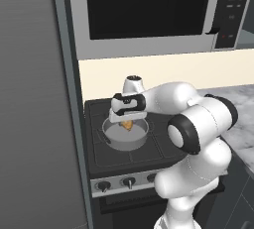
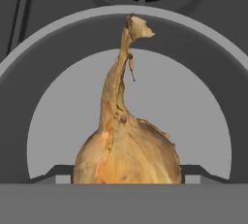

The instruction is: Put the onion and tomato in the pot. Retrieve the spatula and lightly stir the vegetables in the pot.

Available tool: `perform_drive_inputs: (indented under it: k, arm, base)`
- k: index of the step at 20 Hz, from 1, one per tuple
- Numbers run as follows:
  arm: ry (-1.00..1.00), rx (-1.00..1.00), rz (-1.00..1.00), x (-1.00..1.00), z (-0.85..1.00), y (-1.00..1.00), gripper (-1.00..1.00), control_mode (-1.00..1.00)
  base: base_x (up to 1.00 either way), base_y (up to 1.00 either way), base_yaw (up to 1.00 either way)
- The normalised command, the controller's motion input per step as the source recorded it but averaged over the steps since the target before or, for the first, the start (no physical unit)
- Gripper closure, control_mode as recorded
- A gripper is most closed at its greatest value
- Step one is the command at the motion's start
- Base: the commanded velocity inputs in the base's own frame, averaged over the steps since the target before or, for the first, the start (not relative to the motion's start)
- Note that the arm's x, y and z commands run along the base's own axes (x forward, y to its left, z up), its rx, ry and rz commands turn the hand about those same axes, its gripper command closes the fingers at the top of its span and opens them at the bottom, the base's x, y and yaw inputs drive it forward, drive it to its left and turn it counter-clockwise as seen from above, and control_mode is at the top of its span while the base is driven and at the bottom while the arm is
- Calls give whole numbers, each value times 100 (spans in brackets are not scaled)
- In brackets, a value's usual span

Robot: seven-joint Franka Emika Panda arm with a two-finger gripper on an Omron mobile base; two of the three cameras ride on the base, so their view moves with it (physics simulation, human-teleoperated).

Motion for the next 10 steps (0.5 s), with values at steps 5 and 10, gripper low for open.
perform_drive_inputs:
  k: [5, 10]
  arm:
    - [-1, 0, 0, 0, 0, 0, -100, -100]
    - [-4, 0, 0, -1, 1, 0, -100, -100]
  base:
    - [0, 0, 0]
    - [0, 0, 0]
